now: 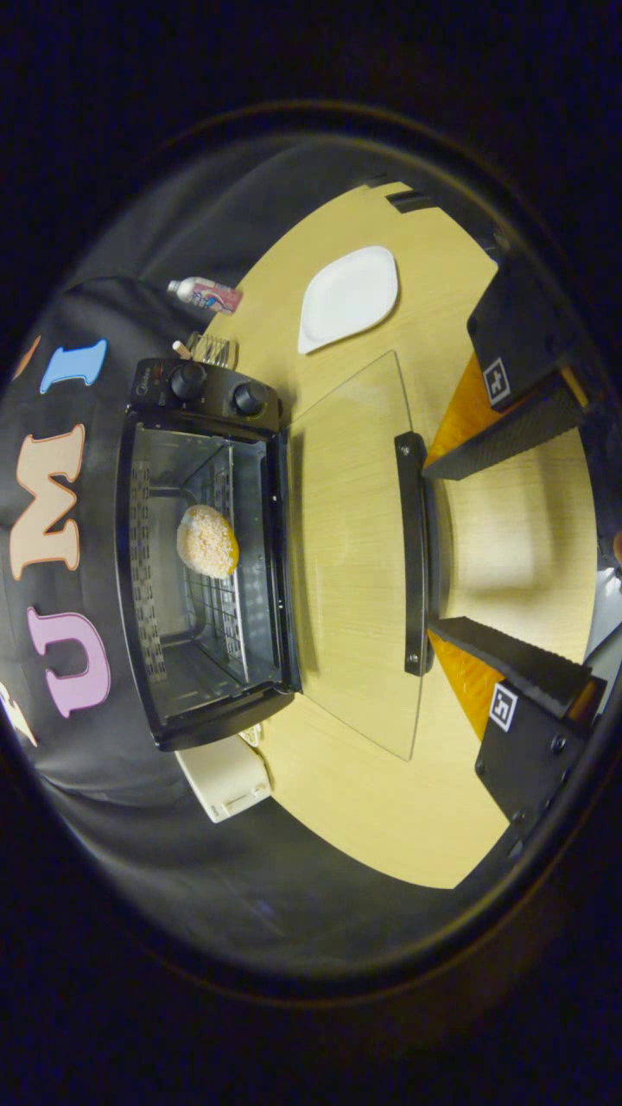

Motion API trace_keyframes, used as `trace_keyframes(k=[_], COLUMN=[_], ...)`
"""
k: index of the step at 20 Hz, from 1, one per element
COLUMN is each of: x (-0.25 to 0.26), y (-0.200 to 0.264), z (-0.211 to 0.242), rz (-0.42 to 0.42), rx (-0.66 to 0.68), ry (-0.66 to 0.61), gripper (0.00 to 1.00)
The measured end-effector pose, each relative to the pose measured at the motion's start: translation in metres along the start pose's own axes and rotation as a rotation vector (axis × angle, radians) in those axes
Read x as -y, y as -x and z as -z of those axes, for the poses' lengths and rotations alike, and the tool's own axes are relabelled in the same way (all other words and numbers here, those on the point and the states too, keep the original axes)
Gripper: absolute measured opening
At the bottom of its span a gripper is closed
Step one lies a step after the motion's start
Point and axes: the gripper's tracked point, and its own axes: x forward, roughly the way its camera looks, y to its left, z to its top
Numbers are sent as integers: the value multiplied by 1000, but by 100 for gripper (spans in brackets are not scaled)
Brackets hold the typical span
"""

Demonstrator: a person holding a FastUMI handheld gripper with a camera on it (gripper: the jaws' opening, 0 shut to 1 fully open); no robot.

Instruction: Open the toaster oven, put the food inside, and close the toaster oven door.

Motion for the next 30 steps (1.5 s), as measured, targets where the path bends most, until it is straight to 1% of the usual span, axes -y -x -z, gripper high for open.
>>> trace_keyframes(k=[6,9,12,17,20,24,26,28,29,30], x=[-1,-3,-3,-5,-7,-15,-20,-23,-16,-17], y=[12,21,25,30,26,10,-2,-10,-4,-12], z=[-20,-43,-61,-110,-142,-186,-200,-210,-213,-218], rz=[-7,-14,-19,-41,-54,-65,-66,-64,-59,-51], rx=[39,101,134,236,290,344,349,356,364,377], ry=[1,-22,-31,-91,-121,-125,-117,-135,-143,-161], gripper=[100,99,100,100,100,100,100,100,100,100])
